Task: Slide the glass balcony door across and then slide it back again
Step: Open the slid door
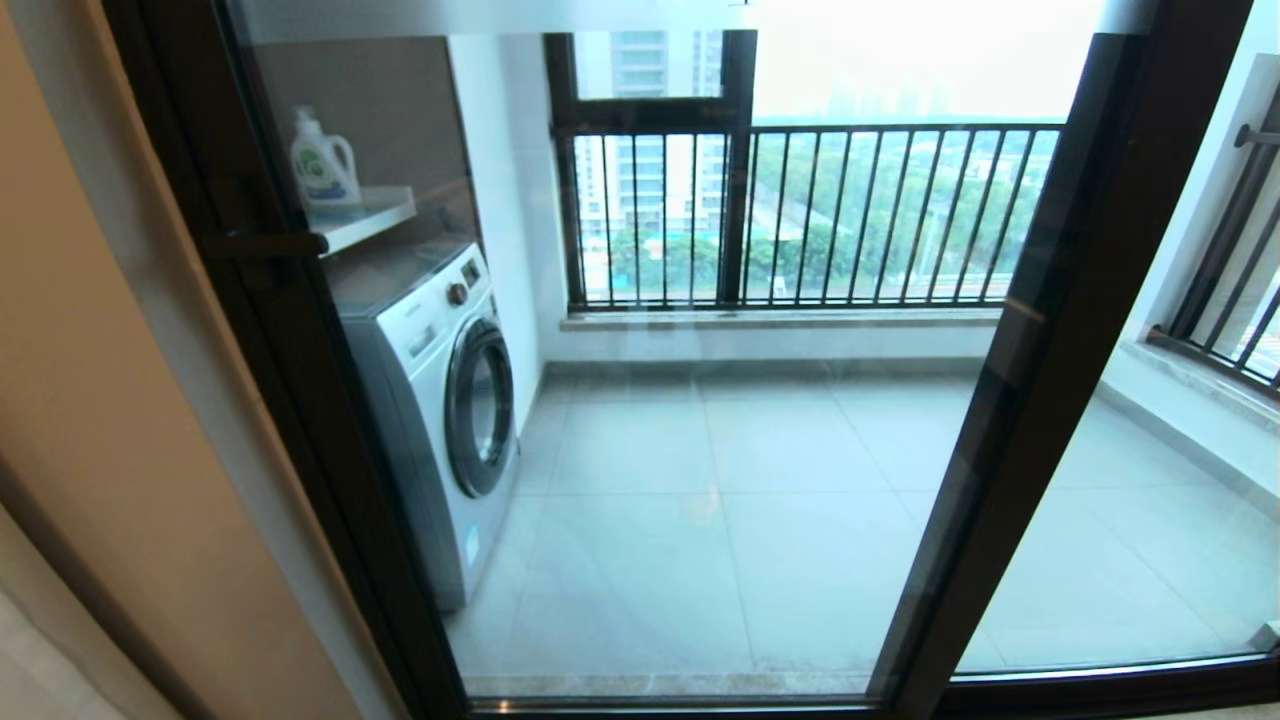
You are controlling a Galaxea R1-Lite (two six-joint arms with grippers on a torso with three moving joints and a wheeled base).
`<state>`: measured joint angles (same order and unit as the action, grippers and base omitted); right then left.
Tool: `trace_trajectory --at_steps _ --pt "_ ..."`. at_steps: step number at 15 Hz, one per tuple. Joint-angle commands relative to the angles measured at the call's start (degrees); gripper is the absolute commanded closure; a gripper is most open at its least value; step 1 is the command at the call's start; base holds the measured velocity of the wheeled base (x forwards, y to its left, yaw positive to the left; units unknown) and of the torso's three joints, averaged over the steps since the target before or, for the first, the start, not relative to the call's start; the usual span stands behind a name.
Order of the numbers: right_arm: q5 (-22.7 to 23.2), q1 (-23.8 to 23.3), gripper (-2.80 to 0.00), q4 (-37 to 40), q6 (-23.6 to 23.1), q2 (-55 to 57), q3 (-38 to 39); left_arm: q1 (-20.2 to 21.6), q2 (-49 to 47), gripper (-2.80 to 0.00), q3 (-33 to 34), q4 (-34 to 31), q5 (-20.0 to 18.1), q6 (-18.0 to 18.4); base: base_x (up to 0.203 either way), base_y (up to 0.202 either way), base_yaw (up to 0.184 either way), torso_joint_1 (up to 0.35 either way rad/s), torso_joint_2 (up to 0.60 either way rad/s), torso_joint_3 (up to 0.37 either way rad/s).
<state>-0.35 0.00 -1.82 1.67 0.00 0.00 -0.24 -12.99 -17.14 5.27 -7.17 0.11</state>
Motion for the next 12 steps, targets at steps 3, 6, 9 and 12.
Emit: trace_trajectory --at_steps 3,6,9,12 --pt "0.0 0.0 0.0 0.0 0.0 -0.1 0.7 -0.1 -27.7 0.0 -7.7 12.2 -0.5 -0.1 0.0 0.0 0.0 0.0 0.0 0.0" --pt "0.0 0.0 0.0 0.0 0.0 -0.1 0.7 -0.3 -44.1 0.0 -17.4 21.4 -0.7 -0.3 0.0 0.0 0.0 0.0 0.0 0.0" --pt "0.0 0.0 0.0 0.0 0.0 -0.1 0.7 -1.1 -56.4 0.0 -28.4 25.4 -0.8 -0.4 0.0 0.0 0.0 0.0 0.0 0.0" --pt "0.0 0.0 0.0 0.0 0.0 -0.1 0.7 -2.3 -65.0 0.0 -34.3 26.8 -0.9 -0.3 0.0 0.0 0.0 0.0 0.0 0.0"
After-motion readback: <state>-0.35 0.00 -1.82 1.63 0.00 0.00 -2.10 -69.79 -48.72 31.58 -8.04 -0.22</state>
